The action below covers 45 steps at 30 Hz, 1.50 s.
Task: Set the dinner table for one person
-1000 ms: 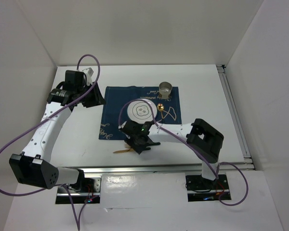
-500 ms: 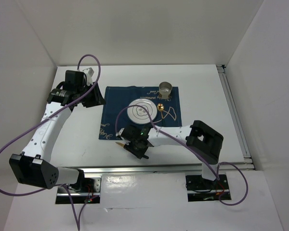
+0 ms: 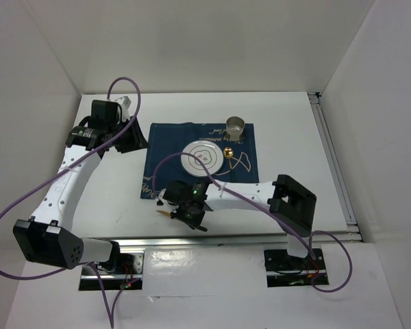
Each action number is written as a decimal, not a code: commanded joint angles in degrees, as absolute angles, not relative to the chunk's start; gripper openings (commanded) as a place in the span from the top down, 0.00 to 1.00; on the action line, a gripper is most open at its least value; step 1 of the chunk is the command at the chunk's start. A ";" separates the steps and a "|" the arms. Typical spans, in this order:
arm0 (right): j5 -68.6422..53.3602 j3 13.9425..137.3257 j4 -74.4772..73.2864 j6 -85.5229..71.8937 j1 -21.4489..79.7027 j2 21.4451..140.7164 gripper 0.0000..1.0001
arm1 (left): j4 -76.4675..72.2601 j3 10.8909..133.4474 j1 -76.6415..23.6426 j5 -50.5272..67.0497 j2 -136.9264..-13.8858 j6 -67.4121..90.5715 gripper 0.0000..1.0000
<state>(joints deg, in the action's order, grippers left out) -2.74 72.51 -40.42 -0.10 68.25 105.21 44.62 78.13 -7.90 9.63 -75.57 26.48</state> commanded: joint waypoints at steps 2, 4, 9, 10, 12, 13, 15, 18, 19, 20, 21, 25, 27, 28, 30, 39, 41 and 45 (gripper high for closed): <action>-2.56 79.45 -46.76 1.32 69.43 101.61 1.00 | 43.68 80.33 -7.03 8.00 -75.41 28.30 0.53; -1.33 79.45 -46.24 0.01 69.43 98.72 1.00 | 44.20 80.95 -7.03 6.95 -75.41 28.30 0.53; 3.16 74.99 -43.86 -5.26 65.05 93.17 1.00 | 44.74 82.00 -5.19 5.80 -73.66 30.23 0.53; 3.86 74.27 -43.86 -7.97 63.73 91.95 1.00 | 44.74 82.00 -5.19 5.80 -73.13 30.23 0.53; 5.79 72.78 -43.86 -10.80 58.66 91.32 1.00 | 43.25 82.00 -5.19 5.80 -71.99 31.37 0.53; 5.80 72.77 -44.47 -12.20 56.71 90.62 1.00 | 42.55 81.22 -5.19 6.67 -70.94 31.38 0.53; 6.42 73.64 -45.43 -16.33 50.05 91.31 1.00 | 41.05 80.16 -5.19 8.69 -70.93 31.99 0.52; 6.42 75.32 -46.23 -20.47 44.05 93.95 1.00 | 40.52 79.45 -5.19 11.07 -71.71 31.99 0.52; 7.03 75.32 -46.23 -20.48 42.82 95.17 1.00 | 41.21 79.45 -5.19 12.03 -71.72 31.99 0.52; 7.55 75.32 -46.23 -21.00 41.76 95.79 1.00 | 41.22 78.93 -5.19 12.56 -72.50 31.99 0.52; 7.56 75.32 -45.36 -21.01 39.22 96.41 1.00 | 41.22 78.06 -5.19 12.57 -72.51 31.47 0.47; 9.14 73.57 -42.90 -19.86 35.51 99.13 1.00 | 41.22 76.99 -8.26 9.24 -72.51 30.32 0.38; 9.66 73.56 -42.89 -19.25 33.41 99.76 1.00 | 41.22 76.47 -8.96 9.23 -73.03 29.62 0.38; 9.67 73.56 -42.28 -19.25 32.62 100.28 1.00 | 41.22 76.46 -8.96 9.23 -73.04 29.62 0.39; 9.67 73.04 -41.75 -18.72 30.34 100.28 1.00 | 41.75 75.15 -9.57 9.93 -73.65 29.62 0.42; 8.53 72.33 -40.00 -17.49 25.49 100.81 1.00 | 39.90 70.66 -13.18 8.88 -73.04 31.90 0.42; 8.00 71.11 -39.29 -16.96 24.96 101.42 1.00 | 39.90 70.66 -13.18 8.88 -73.56 31.90 0.42; 7.47 71.10 -38.67 -16.96 24.43 103.70 0.95 | 39.90 70.66 -13.71 8.88 -73.56 32.43 0.42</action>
<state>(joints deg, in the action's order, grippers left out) 7.81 71.44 -41.52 -17.58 24.80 102.00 41.74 70.02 -13.26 9.21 -73.34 31.66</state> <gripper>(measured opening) 0.236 0.578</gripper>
